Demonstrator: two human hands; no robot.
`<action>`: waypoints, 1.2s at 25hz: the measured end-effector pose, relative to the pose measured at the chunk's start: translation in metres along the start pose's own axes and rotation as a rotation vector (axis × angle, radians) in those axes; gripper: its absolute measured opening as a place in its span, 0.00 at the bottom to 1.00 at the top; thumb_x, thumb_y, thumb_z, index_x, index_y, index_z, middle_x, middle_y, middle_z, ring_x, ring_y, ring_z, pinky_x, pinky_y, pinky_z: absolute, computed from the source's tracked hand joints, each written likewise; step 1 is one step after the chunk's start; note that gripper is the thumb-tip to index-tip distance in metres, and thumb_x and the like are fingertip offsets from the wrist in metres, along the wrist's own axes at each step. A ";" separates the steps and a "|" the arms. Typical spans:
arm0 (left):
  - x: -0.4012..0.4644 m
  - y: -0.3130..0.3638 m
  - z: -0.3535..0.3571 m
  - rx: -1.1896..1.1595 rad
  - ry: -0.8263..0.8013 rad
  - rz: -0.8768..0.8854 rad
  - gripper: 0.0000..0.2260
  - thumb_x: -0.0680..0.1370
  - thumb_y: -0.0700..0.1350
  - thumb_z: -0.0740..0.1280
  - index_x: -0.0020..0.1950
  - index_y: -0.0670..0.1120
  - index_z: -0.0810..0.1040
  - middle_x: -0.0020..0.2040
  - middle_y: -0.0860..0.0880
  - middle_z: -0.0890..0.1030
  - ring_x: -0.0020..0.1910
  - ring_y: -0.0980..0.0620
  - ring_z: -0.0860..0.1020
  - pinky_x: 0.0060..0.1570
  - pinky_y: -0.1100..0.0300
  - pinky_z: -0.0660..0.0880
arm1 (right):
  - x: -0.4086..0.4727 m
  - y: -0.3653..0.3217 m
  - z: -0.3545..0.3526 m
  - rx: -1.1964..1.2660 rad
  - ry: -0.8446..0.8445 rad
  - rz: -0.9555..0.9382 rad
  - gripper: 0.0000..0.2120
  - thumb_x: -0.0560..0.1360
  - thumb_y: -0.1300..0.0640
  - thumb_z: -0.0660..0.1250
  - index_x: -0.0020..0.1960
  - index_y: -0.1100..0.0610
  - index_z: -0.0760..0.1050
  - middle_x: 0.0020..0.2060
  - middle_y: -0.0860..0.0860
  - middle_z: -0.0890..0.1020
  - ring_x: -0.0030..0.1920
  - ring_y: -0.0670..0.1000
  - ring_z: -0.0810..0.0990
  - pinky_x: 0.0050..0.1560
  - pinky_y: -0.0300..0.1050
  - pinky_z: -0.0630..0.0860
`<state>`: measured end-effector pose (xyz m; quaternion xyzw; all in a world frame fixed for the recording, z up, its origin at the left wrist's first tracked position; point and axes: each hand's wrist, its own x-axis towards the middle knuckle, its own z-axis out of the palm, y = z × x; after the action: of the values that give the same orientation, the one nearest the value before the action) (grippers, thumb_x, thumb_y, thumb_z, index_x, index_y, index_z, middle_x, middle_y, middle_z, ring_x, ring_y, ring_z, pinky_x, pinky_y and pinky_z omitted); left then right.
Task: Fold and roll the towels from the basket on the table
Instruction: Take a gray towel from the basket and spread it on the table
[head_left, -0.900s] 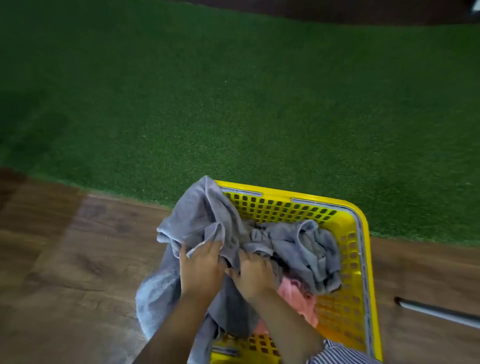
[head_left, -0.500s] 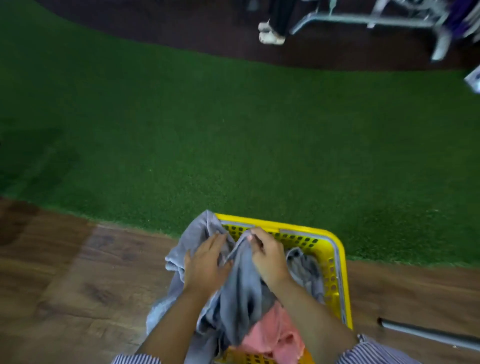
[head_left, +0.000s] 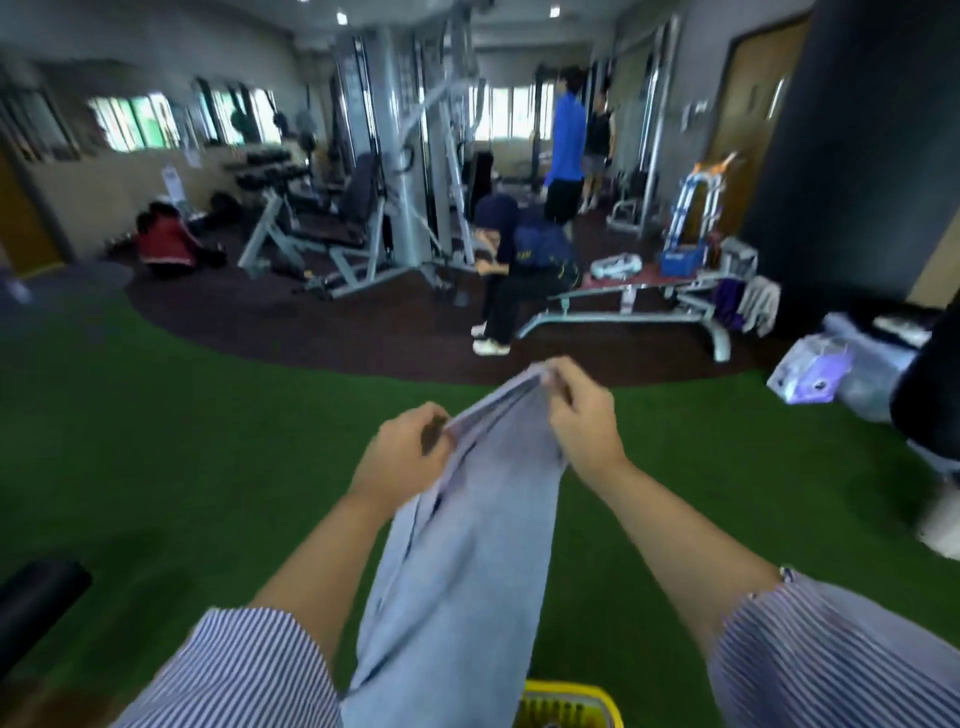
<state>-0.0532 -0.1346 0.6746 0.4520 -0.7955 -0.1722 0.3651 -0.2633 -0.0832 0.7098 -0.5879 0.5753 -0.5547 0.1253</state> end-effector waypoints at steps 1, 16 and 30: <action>0.020 0.022 -0.028 0.062 0.022 0.072 0.11 0.69 0.48 0.62 0.48 0.45 0.78 0.36 0.53 0.76 0.35 0.51 0.73 0.38 0.56 0.72 | 0.026 -0.037 -0.023 0.012 0.081 -0.064 0.06 0.78 0.64 0.58 0.44 0.61 0.73 0.31 0.50 0.73 0.32 0.42 0.67 0.34 0.37 0.64; 0.041 0.210 -0.073 -0.074 0.099 0.148 0.05 0.79 0.38 0.58 0.45 0.41 0.71 0.33 0.45 0.73 0.30 0.52 0.68 0.31 0.56 0.61 | 0.010 -0.104 -0.173 -0.377 -0.102 -0.017 0.25 0.69 0.51 0.71 0.64 0.56 0.72 0.56 0.51 0.78 0.57 0.51 0.76 0.55 0.40 0.69; -0.010 0.162 0.001 0.065 -0.212 0.027 0.04 0.73 0.41 0.68 0.45 0.48 0.82 0.38 0.48 0.82 0.39 0.53 0.77 0.41 0.59 0.72 | -0.026 -0.060 -0.222 -0.054 0.246 0.216 0.13 0.69 0.67 0.64 0.29 0.54 0.75 0.18 0.48 0.74 0.21 0.46 0.73 0.28 0.40 0.74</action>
<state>-0.1470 -0.0396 0.7675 0.4320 -0.8408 -0.1884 0.2665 -0.4005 0.0652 0.8225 -0.4533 0.6608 -0.5903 0.0972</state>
